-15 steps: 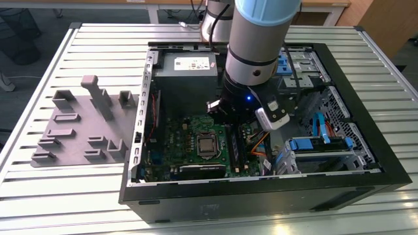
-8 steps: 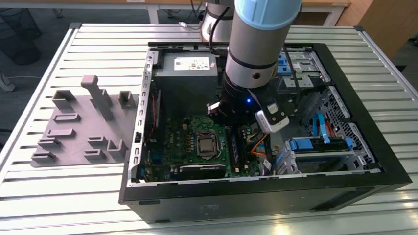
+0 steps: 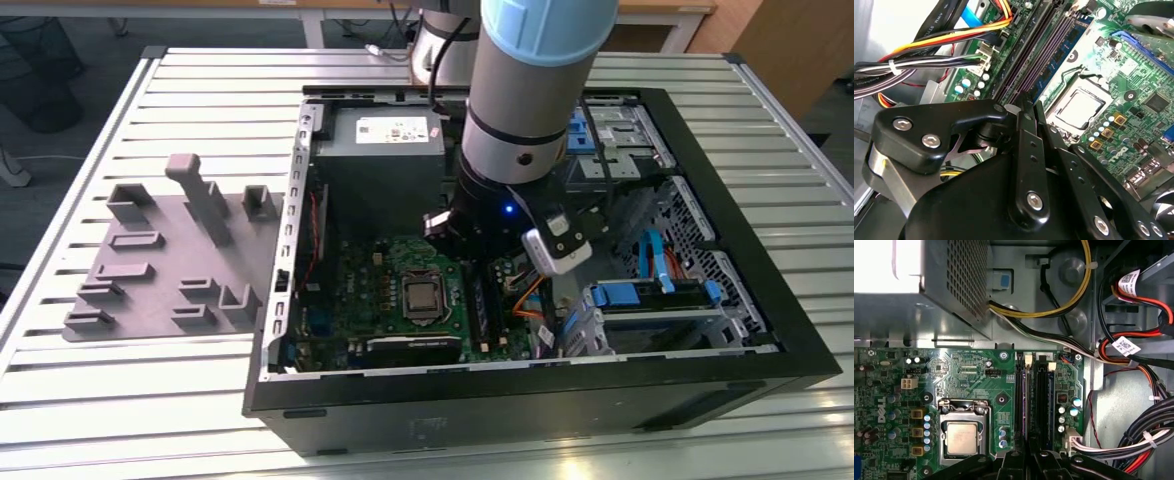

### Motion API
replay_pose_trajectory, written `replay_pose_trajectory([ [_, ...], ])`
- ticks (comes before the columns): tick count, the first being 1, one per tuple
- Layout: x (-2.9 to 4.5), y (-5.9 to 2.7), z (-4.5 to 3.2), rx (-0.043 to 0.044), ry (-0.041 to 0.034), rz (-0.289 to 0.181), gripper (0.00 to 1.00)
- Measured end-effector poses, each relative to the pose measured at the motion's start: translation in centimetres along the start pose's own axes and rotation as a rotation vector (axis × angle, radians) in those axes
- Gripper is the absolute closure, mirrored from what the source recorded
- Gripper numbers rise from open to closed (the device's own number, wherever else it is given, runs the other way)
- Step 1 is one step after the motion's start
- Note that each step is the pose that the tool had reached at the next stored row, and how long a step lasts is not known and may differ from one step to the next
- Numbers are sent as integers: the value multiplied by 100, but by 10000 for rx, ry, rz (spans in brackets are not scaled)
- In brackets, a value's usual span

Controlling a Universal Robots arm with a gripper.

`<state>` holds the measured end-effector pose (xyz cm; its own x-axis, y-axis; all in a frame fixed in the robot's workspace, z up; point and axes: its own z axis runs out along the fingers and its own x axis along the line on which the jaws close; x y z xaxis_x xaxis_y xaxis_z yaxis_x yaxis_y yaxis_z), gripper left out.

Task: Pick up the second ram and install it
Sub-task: 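Insert the second ram into the second slot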

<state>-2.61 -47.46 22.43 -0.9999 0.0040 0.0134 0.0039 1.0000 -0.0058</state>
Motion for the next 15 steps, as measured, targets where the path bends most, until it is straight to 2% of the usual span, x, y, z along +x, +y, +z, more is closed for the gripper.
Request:
replay_pose_trajectory([
  [15, -13, -1, 59, -1, 1, 45, 86],
])
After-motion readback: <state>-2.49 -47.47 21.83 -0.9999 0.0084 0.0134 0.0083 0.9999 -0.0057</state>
